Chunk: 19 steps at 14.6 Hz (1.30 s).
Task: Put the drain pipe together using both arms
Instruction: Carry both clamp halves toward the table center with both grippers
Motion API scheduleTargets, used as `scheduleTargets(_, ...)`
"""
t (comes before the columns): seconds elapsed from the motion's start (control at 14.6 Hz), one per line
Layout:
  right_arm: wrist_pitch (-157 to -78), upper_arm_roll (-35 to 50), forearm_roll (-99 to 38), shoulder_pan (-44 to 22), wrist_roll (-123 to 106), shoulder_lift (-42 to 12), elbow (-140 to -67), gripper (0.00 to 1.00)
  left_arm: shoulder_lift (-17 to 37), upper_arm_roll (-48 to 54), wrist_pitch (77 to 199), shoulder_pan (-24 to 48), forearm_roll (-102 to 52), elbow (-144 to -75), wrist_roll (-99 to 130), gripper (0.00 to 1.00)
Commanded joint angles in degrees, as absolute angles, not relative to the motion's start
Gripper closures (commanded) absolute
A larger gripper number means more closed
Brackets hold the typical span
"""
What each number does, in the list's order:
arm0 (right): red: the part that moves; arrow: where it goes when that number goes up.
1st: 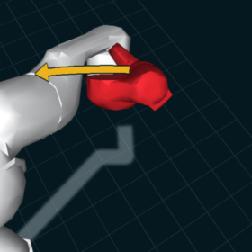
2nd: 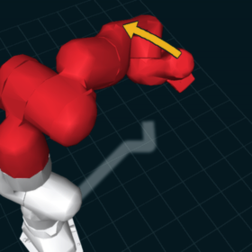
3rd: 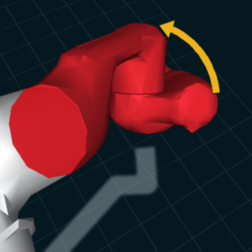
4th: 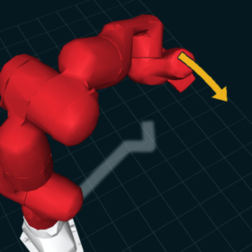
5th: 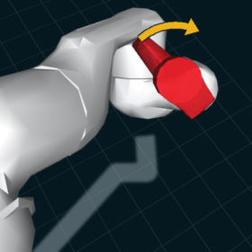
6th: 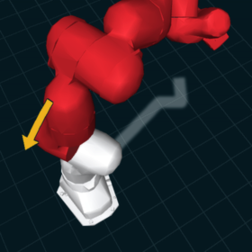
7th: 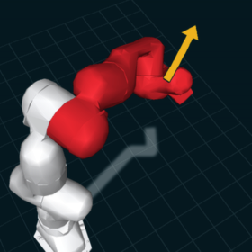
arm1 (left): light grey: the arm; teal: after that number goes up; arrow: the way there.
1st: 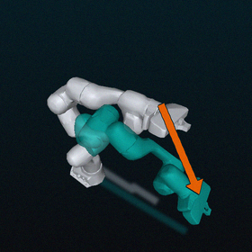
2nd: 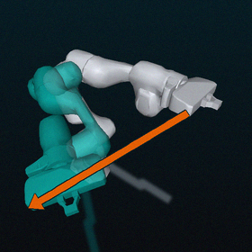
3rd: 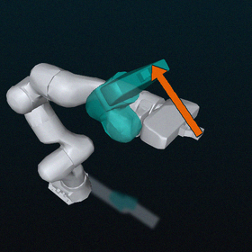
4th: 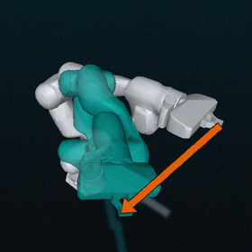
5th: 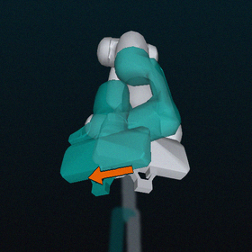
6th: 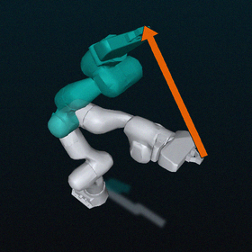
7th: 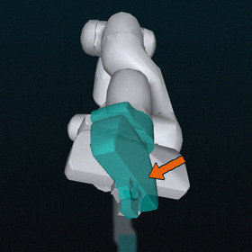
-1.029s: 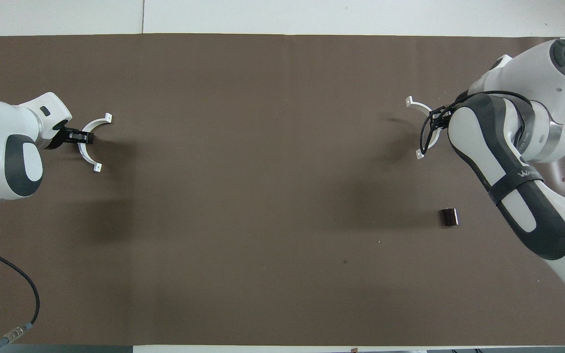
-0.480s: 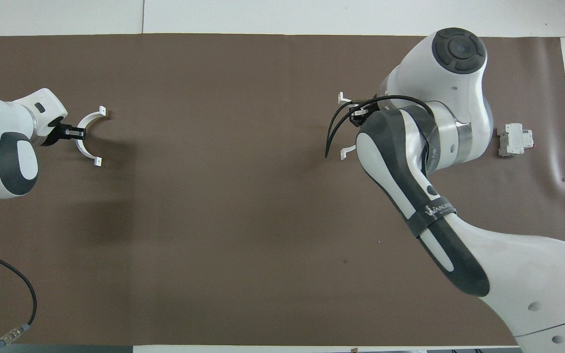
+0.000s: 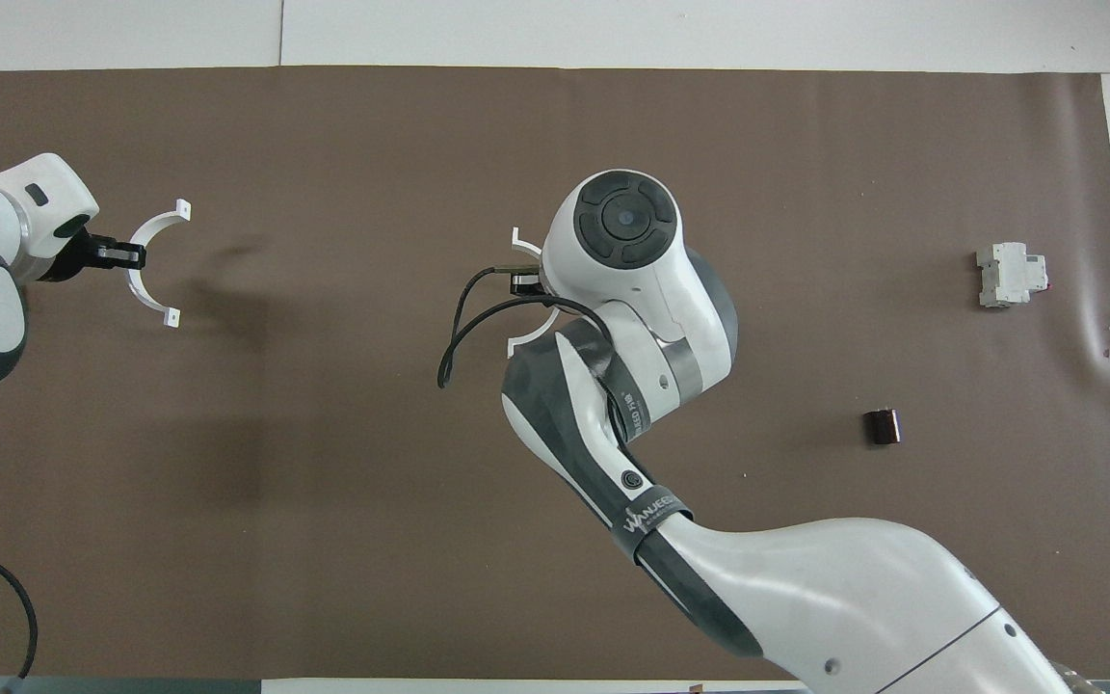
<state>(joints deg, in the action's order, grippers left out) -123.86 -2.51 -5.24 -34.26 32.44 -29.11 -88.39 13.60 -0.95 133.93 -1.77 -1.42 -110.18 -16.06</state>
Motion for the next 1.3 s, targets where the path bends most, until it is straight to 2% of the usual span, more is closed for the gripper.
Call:
scheduleTargets(0.0, -124.98, -2.55, -4.57, -34.63, 33.49, -30.59, -87.54, 0.91, 12.04, -1.32, 131.84, 1.31, -1.41, -110.3, -11.09, 1.0)
scheduleTargets(0.21, -128.92, -2.55, -2.47, -33.93, 32.7, -31.2, -90.43, 0.92, 11.87, -1.41, 131.57, 4.47, -1.41, -110.48, -5.9, 1.0)
scheduleTargets(0.48, -131.82, -2.55, -1.05, -33.49, 30.06, -33.48, -90.26, 0.92, 11.78, -1.41, 132.19, 9.39, -1.41, -110.83, 1.74, 1.0)
scheduleTargets(0.75, -132.1, -2.37, -1.32, -34.28, 29.97, -33.93, -90.44, 0.91, 11.69, -1.41, 132.1, 13.0, -1.41, -111.0, 6.5, 1.0)
scheduleTargets(0.96, -132.27, -2.37, -1.32, -33.84, 27.79, -34.01, -90.88, 0.86, 11.34, -1.49, 131.84, 14.24, -1.41, -111.18, 7.73, 1.0)
scheduleTargets(1.1, -134.37, -2.37, -1.67, -34.01, 26.63, -33.93, -92.27, 0.64, 11.34, -1.41, 131.84, 14.67, -1.41, -111.27, 8.35, 1.0)
scheduleTargets(1.17, -136.47, -2.37, -1.67, -34.1, 26.63, -33.93, -93.24, 0.47, 11.34, -1.49, 131.84, 14.94, -1.41, -111.27, 8.52, 1.0)
scheduleTargets(1.24, -137.63, -2.37, -1.67, -34.01, 26.63, -33.93, -93.6, 0.34, 11.42, -1.41, 132.1, 14.94, -1.41, -111.18, 9.31, 1.0)
